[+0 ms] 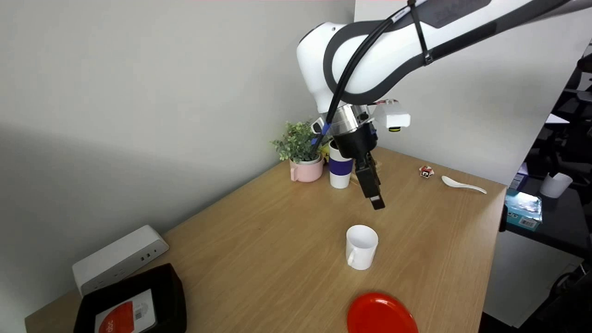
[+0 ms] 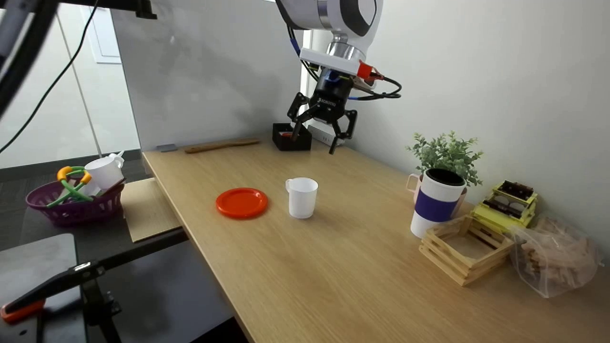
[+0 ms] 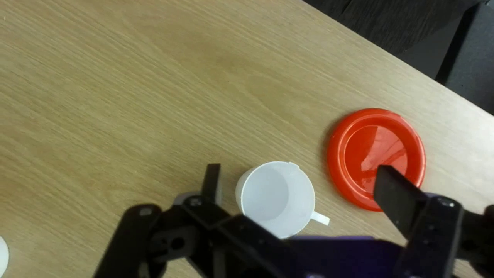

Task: Put the white mug on top of the orange plate

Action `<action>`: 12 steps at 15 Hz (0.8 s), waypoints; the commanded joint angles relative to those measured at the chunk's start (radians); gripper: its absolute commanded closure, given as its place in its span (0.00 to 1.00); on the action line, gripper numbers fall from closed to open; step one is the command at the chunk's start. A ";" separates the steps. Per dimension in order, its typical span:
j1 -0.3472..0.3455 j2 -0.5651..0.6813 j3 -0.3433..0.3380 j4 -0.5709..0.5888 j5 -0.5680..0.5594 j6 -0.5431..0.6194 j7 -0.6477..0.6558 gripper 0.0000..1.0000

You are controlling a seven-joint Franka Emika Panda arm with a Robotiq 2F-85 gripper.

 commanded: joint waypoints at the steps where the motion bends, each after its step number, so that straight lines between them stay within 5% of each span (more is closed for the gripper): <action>1: -0.005 0.072 -0.002 0.121 -0.007 -0.042 0.004 0.00; 4: -0.008 0.114 -0.006 0.186 -0.007 -0.083 -0.002 0.00; 5: -0.008 0.070 0.001 0.111 -0.004 -0.036 0.002 0.00; 12: -0.001 0.083 0.004 0.128 -0.016 -0.021 -0.017 0.00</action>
